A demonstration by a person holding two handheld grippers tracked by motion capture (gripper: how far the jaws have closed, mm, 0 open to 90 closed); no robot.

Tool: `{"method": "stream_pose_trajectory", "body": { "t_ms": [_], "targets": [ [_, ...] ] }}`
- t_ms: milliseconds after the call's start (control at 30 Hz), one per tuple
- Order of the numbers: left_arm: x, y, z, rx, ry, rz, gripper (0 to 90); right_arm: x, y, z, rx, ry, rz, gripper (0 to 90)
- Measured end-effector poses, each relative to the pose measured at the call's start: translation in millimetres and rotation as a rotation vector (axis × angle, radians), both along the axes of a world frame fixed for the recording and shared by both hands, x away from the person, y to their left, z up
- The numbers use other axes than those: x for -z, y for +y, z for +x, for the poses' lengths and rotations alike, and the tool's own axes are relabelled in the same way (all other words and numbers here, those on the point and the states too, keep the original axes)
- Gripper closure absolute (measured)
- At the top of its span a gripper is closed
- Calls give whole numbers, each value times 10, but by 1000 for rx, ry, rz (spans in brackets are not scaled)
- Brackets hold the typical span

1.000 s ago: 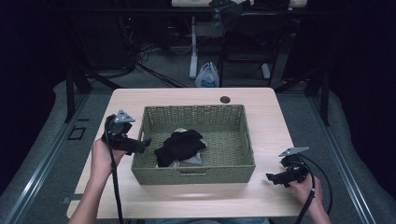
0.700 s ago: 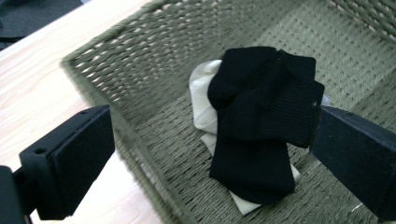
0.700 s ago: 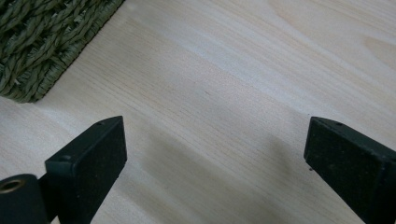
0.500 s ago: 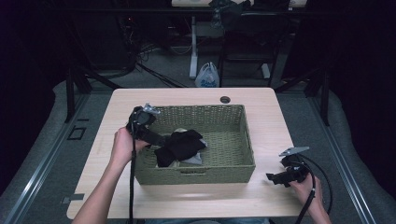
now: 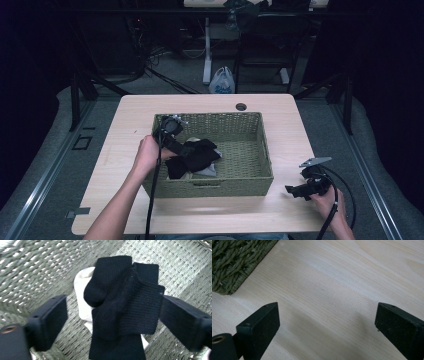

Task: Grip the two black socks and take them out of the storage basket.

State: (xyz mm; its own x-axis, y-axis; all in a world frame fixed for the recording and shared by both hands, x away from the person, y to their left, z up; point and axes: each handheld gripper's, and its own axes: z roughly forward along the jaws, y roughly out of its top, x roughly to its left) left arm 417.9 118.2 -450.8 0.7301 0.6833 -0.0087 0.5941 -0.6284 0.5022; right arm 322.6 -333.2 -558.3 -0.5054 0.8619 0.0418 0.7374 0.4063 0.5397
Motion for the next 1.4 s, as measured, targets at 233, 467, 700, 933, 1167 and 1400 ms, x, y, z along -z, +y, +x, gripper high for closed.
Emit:
{"method": "stream_pose_trajectory", "body": {
  "t_ms": [233,467,700,933,1167,1400],
  "targets": [
    [125,-121,83,22,57,29,222,-2,1,6,-7,6,-11,54],
    [196,-204,99,43,78,63,506,6,-1,3,-1,0,0,54],
    [223,-205,82,66,97,57,780,0,1,4,-2,0,-7,54],
    [124,-160,42,71,77,31,843,2,1,4,0,1,2,54],
    [-57,-97,-10,70,41,-4,846,0,0,4,-1,2,2,54],
    [-217,-54,-40,71,19,-17,845,-5,0,3,0,0,-1,54]
  ]
}}
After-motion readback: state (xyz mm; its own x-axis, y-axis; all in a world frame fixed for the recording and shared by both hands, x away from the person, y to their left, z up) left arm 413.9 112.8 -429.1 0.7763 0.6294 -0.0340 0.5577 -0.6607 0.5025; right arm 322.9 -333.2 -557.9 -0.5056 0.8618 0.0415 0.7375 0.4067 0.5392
